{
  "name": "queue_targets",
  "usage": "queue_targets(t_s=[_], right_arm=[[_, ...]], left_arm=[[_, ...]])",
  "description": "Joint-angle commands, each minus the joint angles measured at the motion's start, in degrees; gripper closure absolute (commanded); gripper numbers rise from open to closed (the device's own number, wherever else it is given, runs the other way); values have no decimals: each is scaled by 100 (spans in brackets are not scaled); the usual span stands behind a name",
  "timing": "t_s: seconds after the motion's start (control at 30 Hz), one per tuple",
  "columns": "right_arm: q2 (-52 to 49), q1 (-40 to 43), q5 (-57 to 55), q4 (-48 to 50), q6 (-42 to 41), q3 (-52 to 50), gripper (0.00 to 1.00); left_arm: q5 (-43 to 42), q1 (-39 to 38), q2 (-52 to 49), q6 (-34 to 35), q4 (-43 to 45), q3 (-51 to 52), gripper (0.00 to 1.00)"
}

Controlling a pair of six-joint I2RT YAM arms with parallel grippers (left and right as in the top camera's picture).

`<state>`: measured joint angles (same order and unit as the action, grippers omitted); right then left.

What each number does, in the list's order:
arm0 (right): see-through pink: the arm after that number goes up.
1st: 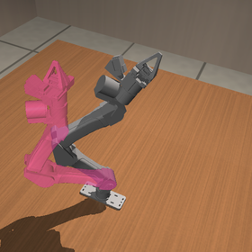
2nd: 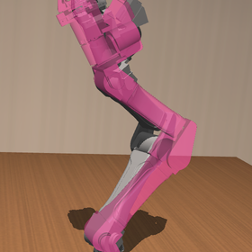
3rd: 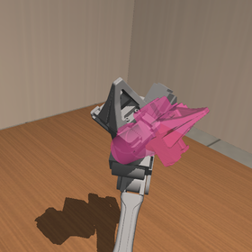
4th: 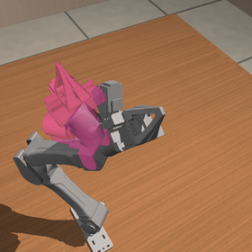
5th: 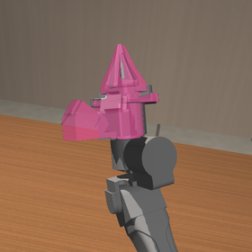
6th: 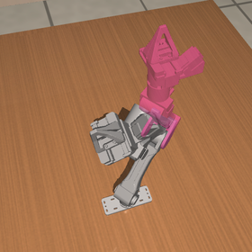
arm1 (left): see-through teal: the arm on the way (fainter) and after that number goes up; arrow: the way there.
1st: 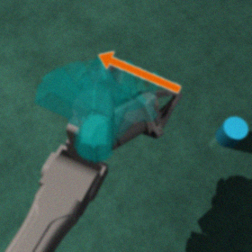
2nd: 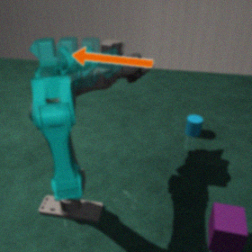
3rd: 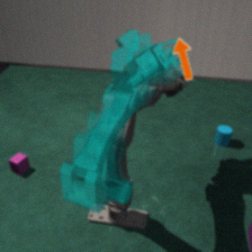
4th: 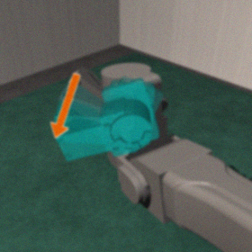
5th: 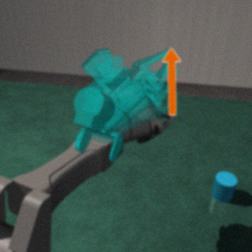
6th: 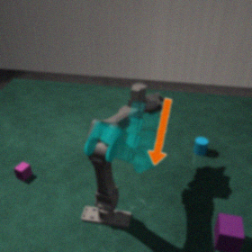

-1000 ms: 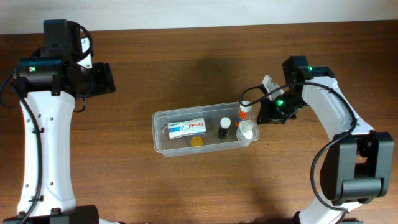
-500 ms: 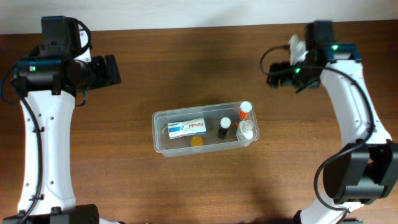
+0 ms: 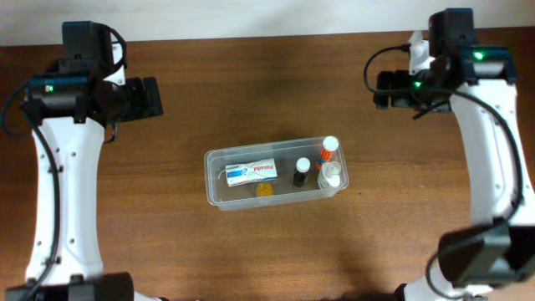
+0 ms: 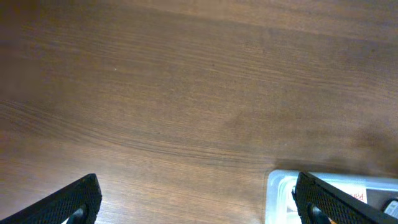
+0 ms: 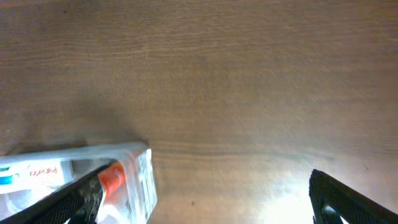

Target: Pack container

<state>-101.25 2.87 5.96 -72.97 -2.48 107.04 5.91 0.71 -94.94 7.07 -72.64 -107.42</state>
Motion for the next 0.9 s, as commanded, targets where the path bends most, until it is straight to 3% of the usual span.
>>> queue_targets(t_s=[0.0, 0.17, 0.37, 0.5, 0.67, 0.87], right_arm=[[846, 9, -219, -70, -127, -133, 2], [2122, 9, -221, 398, -151, -1117, 2], [4336, 11, -586, 1329, -144, -3187, 2], [5630, 11, -621, 1543, -144, -4360, 1], [6516, 11, -623, 1475, -144, -5027, 2], [6645, 11, -623, 1152, -144, -5115, 2]], left_arm=[[358, -295, 868, -175, 66, 251, 1], [422, -776, 2326, -138, 789, 1624, 1], [612, -955, 4656, 22, 1902, 4017, 1], [590, -955, 5960, 20, 2199, 5117, 1], [592, -955, 6734, 17, 1471, 5429, 1], [592, -955, 6846, 17, 284, 5429, 1]])
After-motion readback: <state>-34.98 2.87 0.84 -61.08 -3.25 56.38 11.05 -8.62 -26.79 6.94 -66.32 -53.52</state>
